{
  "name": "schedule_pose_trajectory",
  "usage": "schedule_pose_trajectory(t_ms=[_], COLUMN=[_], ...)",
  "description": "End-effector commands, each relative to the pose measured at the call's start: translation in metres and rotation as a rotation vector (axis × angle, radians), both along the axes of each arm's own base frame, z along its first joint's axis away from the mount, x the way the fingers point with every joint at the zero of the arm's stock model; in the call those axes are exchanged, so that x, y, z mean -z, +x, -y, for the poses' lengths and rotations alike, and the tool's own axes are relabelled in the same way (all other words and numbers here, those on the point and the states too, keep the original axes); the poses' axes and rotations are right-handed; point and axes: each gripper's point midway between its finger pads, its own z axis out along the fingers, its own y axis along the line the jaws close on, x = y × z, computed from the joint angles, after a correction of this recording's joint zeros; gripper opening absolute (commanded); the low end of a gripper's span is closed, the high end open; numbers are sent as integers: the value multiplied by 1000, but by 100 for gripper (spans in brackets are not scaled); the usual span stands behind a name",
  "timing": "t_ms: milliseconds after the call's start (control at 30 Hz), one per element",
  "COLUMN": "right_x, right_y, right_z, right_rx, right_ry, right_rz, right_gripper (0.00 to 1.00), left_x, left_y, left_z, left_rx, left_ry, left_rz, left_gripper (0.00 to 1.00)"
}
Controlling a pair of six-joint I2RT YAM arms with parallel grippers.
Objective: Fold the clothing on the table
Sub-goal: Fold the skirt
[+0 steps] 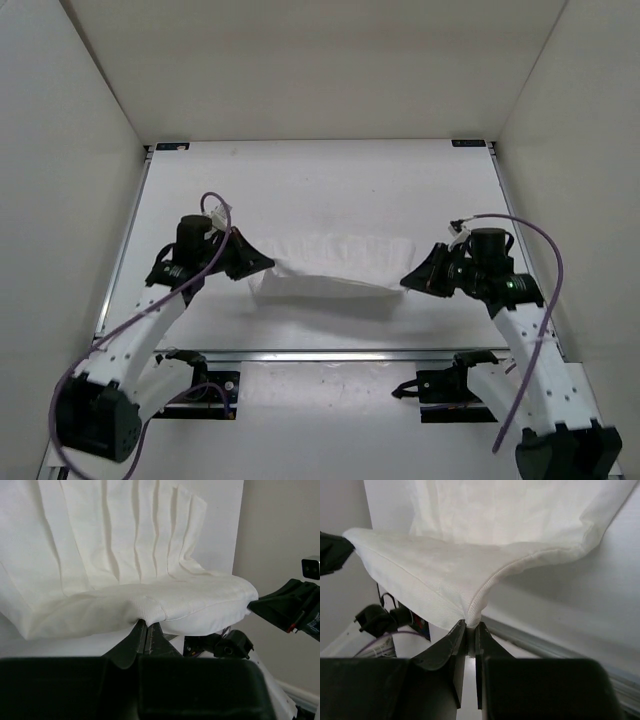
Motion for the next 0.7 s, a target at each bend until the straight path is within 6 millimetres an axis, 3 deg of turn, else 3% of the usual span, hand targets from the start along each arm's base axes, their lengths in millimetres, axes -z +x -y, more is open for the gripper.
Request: schedule_pose_trajectory(t_ms=[0,67,133,333,367,400,433,467,567,600,667], right_x=[7,6,11,17,12,9,2,4,4,10,14], right_y=[58,90,114,196,216,233,247,253,255,250,238], right_z=[6,13,14,-1,-5,-7,-5,-1,10,16,23], right_rx=[57,93,102,43,13,3,21,51,108,127,144], right_ry=[41,38,12,20,14,4,-6,-23,-81,-107,-147], right_rz=[52,74,61,75,111,134,159,155,167,153,142], right_gripper=[0,0,0,0,11,25,31,39,41,41,43], left_x=[6,11,29,52,44,41,47,38,22,15,18], left_y=[44,68,87,144,154,171,177,187,198,198,187], left_z=[0,-7,-12,-26,-26,-26,-25,-22,-19,-18,-19], left_rx=[-40,-84,-101,-176,-181,-177,-173,-167,-144,-133,-114], left_ry=[-62,-52,-49,-63,-69,-100,-131,-170,-195,-187,-166], left_rz=[22,31,-13,-47,-30,-11,-37,-18,19,36,31], left_gripper=[0,0,0,1,5,27,43,46,57,65,66])
